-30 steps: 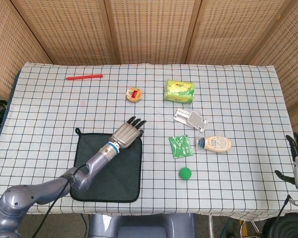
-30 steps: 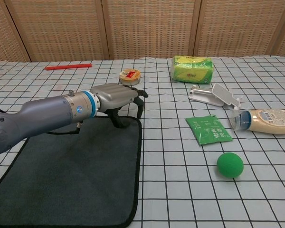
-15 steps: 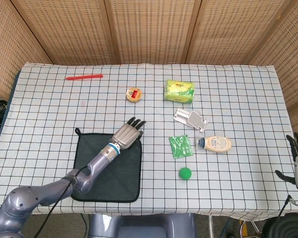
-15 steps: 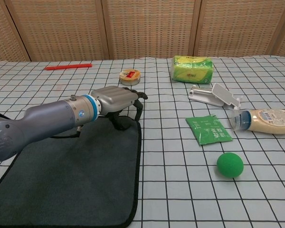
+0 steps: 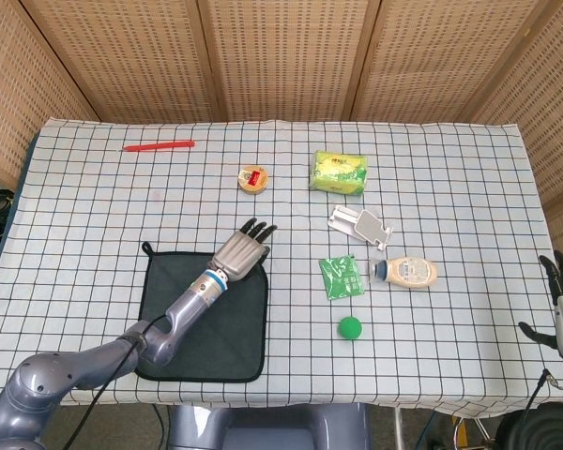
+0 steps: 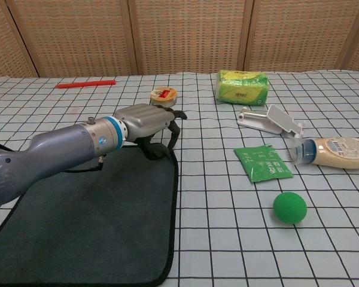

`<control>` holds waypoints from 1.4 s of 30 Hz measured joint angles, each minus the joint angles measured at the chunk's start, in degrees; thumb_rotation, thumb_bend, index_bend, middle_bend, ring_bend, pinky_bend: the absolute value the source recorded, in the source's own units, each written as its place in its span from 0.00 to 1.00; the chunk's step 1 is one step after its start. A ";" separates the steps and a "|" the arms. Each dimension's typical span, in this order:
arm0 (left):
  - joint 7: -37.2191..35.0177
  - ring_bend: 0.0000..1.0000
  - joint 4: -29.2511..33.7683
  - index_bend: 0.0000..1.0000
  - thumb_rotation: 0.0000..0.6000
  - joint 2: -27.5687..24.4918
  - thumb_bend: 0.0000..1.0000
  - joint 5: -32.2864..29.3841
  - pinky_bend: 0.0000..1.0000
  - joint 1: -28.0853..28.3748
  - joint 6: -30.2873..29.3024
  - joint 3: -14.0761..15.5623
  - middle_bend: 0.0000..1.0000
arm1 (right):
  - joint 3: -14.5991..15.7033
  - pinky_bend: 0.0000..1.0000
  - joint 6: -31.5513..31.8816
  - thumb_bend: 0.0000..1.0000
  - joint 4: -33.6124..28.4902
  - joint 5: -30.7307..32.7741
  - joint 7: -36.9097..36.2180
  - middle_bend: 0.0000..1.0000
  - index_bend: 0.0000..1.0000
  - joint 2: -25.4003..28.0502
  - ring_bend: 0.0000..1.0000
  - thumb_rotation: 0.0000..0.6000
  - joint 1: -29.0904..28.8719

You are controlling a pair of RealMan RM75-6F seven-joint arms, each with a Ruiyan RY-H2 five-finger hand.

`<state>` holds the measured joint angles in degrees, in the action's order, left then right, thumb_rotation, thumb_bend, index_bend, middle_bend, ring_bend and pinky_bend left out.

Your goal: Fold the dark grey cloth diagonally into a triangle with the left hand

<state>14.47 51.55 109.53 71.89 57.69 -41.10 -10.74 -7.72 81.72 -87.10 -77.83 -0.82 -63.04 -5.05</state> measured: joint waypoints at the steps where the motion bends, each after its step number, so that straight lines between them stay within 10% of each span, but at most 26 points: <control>1: 0.03 0.00 0.28 0.53 1.00 -0.13 0.47 0.03 0.00 -0.05 -0.15 -0.02 0.00 | 0.02 0.00 0.04 0.00 -0.06 -0.06 -0.04 0.00 0.00 0.03 0.00 1.00 0.01; 17: 0.01 0.00 14.49 0.53 1.00 -7.94 0.47 2.00 0.00 -5.81 -7.55 2.57 0.00 | 0.50 0.00 0.99 0.00 -1.25 -1.62 -0.47 0.00 0.00 0.54 0.00 1.00 0.31; 42: -1.70 0.00 34.70 0.54 1.00 -24.97 0.48 14.02 0.00 -20.89 -20.54 18.62 0.00 | 1.18 0.00 2.10 0.00 -2.64 -3.41 -0.10 0.00 0.00 0.85 0.00 1.00 0.59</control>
<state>12.76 86.25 84.55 85.92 36.79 -61.63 7.88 -6.54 83.82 -89.75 -81.24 -0.92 -62.20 -4.46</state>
